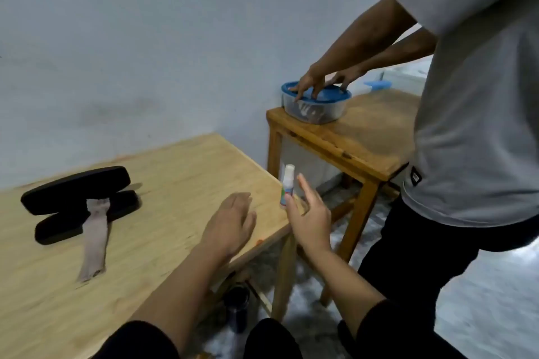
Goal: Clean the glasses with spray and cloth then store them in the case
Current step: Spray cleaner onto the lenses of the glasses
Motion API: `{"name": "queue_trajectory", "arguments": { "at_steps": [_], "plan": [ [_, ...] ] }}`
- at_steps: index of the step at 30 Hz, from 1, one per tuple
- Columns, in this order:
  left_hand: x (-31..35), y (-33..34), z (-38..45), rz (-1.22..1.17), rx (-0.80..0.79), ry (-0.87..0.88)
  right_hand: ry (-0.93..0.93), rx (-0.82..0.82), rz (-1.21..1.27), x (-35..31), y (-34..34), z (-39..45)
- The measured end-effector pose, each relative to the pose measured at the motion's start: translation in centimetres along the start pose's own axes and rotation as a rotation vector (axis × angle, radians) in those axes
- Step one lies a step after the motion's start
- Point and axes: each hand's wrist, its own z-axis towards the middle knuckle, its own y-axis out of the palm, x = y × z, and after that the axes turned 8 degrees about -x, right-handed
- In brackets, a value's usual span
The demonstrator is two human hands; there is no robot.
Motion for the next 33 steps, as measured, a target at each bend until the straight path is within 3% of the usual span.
{"name": "queue_trajectory", "arguments": {
  "at_steps": [14,21,25,33],
  "plan": [
    [-0.4,0.3,0.8,-0.015,-0.015,-0.058,0.034,-0.013,0.191,1.0,2.4,2.3],
    [3.6,-2.4,2.7,-0.443,0.178,-0.002,-0.103,-0.030,0.018,0.9,1.6,2.5],
    [5.9,-3.4,4.2,-0.641,0.166,0.008,-0.142,-0.063,-0.015,0.1,1.1,2.5],
    [6.4,-3.7,5.3,-0.950,0.114,-0.153,-0.181,-0.136,-0.034,-1.2,0.6,2.8]
  ]
}}
